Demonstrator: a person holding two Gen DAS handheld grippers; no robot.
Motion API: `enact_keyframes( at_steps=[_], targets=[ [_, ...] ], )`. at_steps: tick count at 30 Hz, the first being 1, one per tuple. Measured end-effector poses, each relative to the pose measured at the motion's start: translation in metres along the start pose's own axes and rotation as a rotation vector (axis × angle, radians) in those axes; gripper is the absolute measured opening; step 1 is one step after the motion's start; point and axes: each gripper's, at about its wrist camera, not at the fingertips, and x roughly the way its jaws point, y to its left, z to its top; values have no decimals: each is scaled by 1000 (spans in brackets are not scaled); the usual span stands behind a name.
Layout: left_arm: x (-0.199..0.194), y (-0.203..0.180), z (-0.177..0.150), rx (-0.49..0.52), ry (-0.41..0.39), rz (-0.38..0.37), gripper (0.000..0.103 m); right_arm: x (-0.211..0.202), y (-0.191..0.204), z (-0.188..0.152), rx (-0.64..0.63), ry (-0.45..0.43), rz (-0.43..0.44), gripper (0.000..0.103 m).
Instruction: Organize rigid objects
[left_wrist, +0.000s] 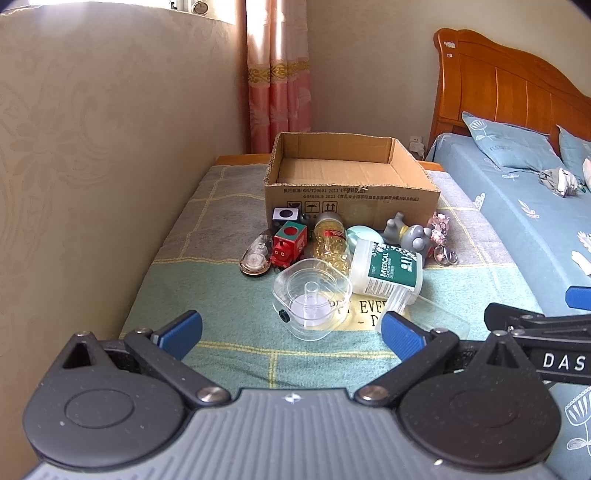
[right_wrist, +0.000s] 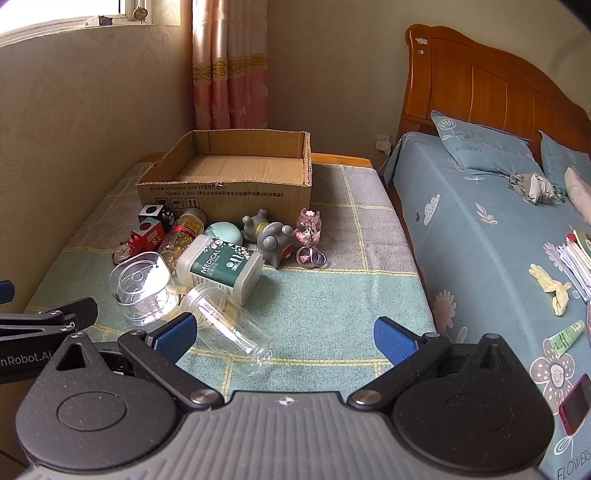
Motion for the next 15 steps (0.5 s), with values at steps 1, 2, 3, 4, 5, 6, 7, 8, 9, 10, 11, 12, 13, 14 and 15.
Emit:
enact_keyframes(
  at_steps=[1, 2, 3, 4, 5, 6, 7, 8, 9, 10, 11, 12, 13, 14, 15],
  targets=[
    [1, 0, 0, 3, -1, -1, 102, 0, 0, 0, 1, -2, 6, 103],
    [2, 0, 0, 9, -1, -1, 102, 0, 0, 0, 0, -3, 10, 103],
    [3, 0, 0, 14, 2, -2, 102, 1, 0, 0, -4, -6, 11, 103],
    [4, -1, 0, 17, 3, -3, 102, 1, 0, 1, -10, -10, 12, 103],
    [5, -1, 0, 19, 4, -5, 102, 2, 1, 1, -15, -12, 11, 103],
    [7, -1, 0, 20, 5, -9, 102, 3, 0, 1, -19, -13, 13, 103],
    [8, 0, 0, 22, 6, -13, 102, 4, 0, 2, -21, -16, 18, 103],
    [9, 0, 0, 24, 7, -20, 102, 6, 0, 2, -25, -15, 21, 103],
    [10, 0, 0, 29, 9, -26, 102, 8, 0, 3, -29, -12, 20, 103],
    [12, 1, 0, 35, 10, -33, 102, 9, -1, 3, -35, -15, 22, 103],
    [14, 1, 0, 42, 10, -41, 102, 10, -1, 3, -43, -22, 30, 103],
    [15, 1, 0, 49, 10, -49, 102, 12, -2, 2, -51, -23, 36, 103],
    [17, 2, 0, 58, 13, -59, 102, 14, -2, 2, -57, -22, 43, 103],
    [20, 2, 0, 66, 15, -68, 102, 17, -2, 1, -67, -23, 56, 103],
    [22, 3, 0, 73, 17, -77, 102, 19, -3, 0, -77, -25, 71, 103]
  ],
)
